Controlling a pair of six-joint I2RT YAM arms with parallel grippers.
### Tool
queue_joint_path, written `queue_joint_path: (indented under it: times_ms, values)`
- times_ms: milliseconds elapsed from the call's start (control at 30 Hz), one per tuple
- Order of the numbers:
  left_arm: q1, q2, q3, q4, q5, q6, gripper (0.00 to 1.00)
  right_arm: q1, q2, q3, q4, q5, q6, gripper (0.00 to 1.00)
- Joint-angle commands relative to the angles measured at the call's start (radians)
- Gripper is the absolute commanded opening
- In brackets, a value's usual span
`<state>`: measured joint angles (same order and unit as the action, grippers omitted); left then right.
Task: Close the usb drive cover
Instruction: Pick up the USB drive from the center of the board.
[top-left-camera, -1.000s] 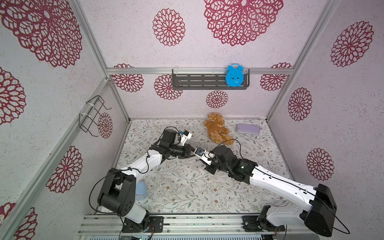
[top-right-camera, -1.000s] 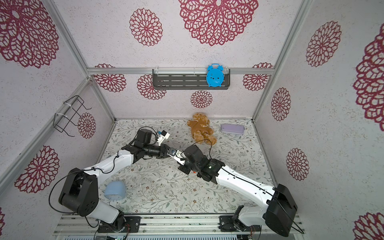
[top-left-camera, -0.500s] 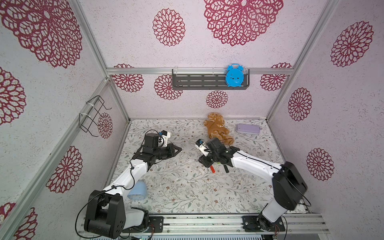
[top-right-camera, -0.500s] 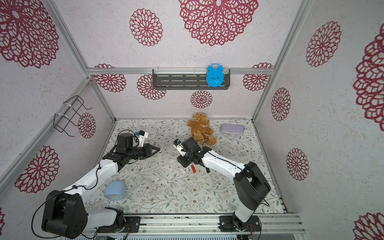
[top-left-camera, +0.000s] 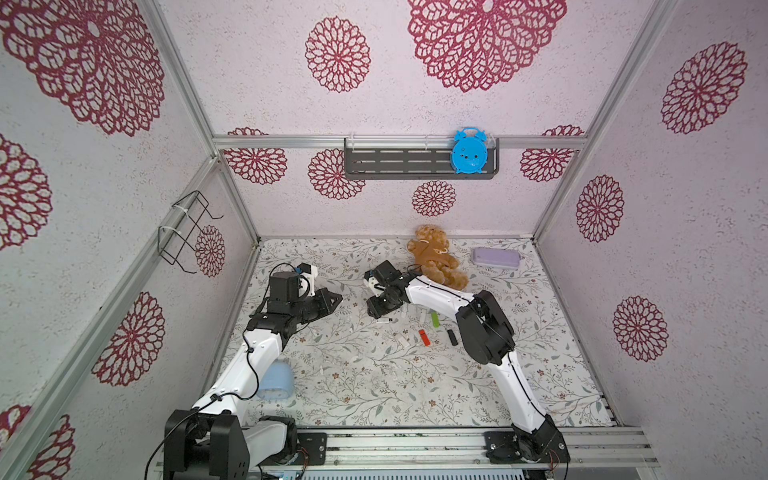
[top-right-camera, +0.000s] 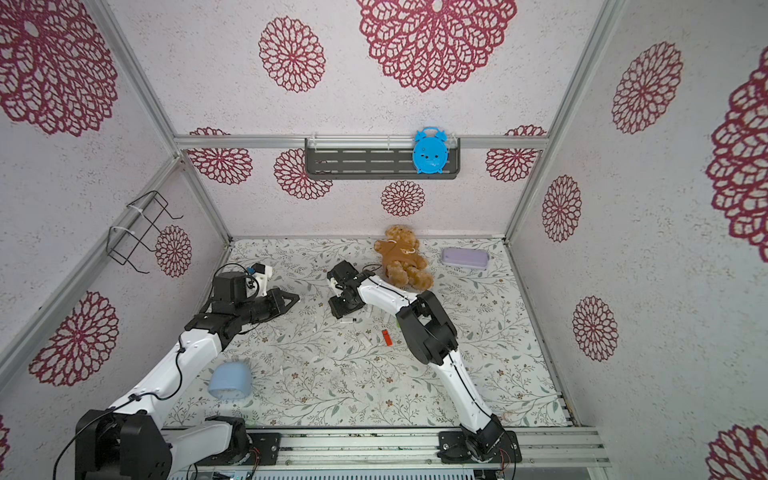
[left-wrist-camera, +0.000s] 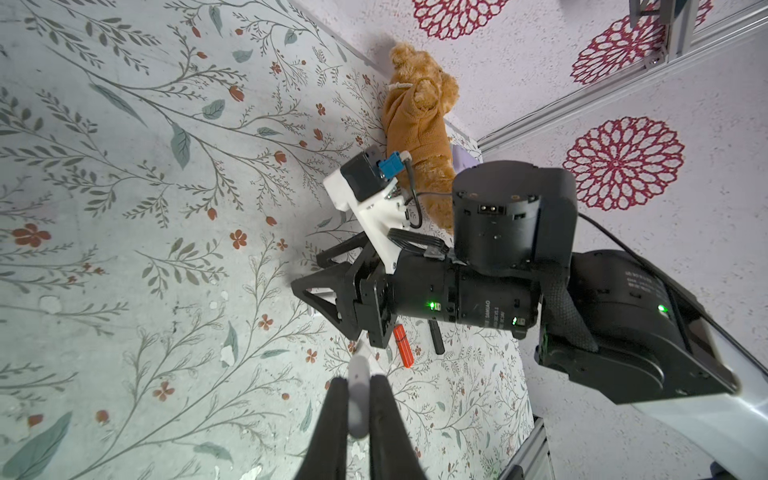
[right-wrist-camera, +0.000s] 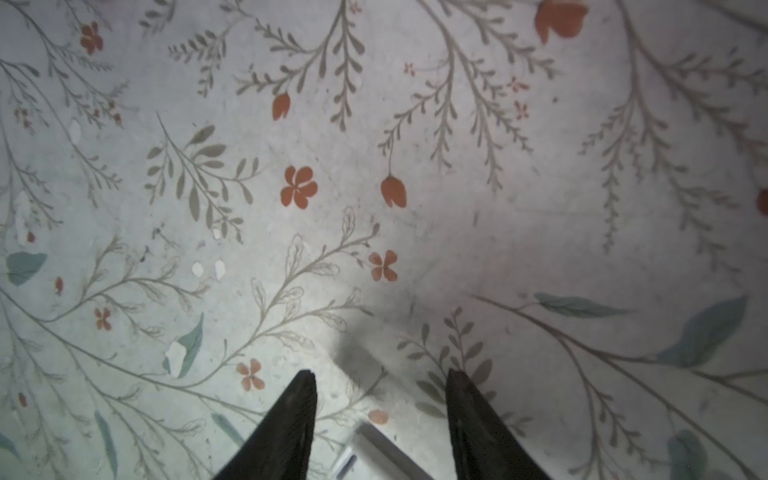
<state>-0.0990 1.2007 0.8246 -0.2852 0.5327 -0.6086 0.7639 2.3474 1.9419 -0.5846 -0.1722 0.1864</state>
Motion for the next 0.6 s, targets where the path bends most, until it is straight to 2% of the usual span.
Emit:
queue_joint_path:
  times_ms: [0,300,500,567]
  values:
    - [0.007,-0.003,-0.004,-0.014,0.004,0.032,0.1,0.014,0.01,0.042,-0.109,-0.038,0.021,0.51]
    - [0.007,0.025,0.005,-0.008,0.035,0.021,0.1,0.058,-0.117,-0.143,-0.18,0.01,-0.017,0.46]
    - [0.007,0.019,-0.005,0.013,0.045,0.0,0.1,0.068,-0.156,-0.146,-0.242,0.077,-0.04,0.43]
    - [0.007,0.012,-0.01,0.014,0.041,-0.001,0.1,0.076,-0.176,-0.139,-0.248,0.1,-0.036,0.39]
